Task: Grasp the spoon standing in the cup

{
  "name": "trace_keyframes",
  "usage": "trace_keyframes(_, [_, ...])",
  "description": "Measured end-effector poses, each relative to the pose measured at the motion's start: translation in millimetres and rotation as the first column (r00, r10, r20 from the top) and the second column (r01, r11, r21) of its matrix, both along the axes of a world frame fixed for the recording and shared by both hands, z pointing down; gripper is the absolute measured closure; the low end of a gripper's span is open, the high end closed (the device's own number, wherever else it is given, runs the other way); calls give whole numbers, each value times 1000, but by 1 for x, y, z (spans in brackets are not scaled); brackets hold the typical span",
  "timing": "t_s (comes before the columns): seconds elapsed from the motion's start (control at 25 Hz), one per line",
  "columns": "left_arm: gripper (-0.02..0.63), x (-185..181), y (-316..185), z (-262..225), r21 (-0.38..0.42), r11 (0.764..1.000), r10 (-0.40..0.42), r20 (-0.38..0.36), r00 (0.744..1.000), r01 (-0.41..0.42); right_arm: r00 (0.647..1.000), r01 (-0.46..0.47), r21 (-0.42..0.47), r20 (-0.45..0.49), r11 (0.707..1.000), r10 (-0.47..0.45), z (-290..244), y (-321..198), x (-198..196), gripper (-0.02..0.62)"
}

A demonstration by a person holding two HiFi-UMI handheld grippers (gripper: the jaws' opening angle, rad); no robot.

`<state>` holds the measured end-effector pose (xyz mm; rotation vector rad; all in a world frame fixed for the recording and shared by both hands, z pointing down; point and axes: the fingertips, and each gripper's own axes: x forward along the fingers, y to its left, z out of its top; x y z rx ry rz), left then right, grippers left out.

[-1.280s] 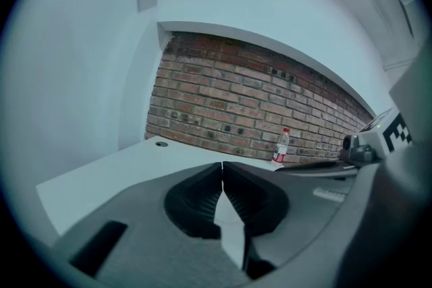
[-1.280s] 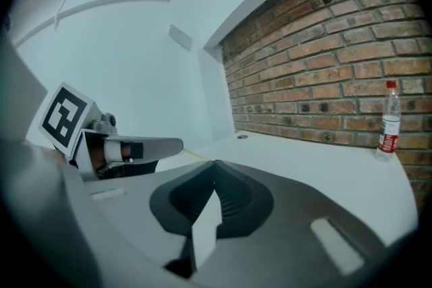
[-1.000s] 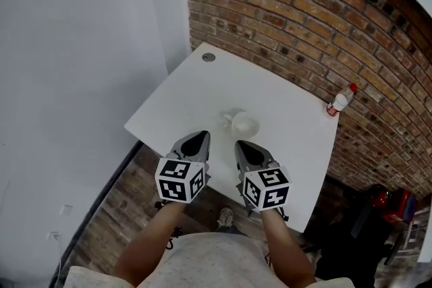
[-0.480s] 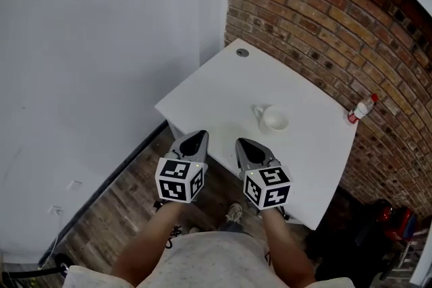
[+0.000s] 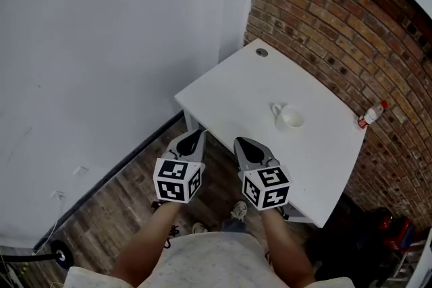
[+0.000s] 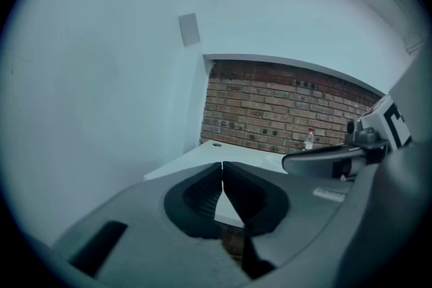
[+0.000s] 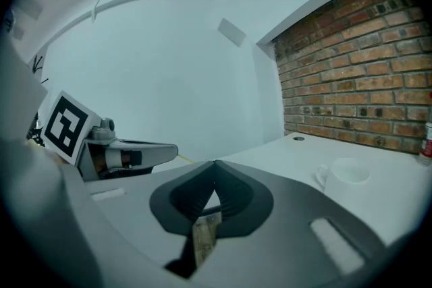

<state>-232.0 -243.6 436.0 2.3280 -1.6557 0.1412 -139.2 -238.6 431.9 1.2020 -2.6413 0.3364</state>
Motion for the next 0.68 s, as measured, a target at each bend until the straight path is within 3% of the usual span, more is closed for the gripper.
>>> trace_keyframes(0.68, [600,-10,15,4,-1,1000,24,-4,1000,-24,1000,-21,4,-5,1000,21,1,17,-12,589])
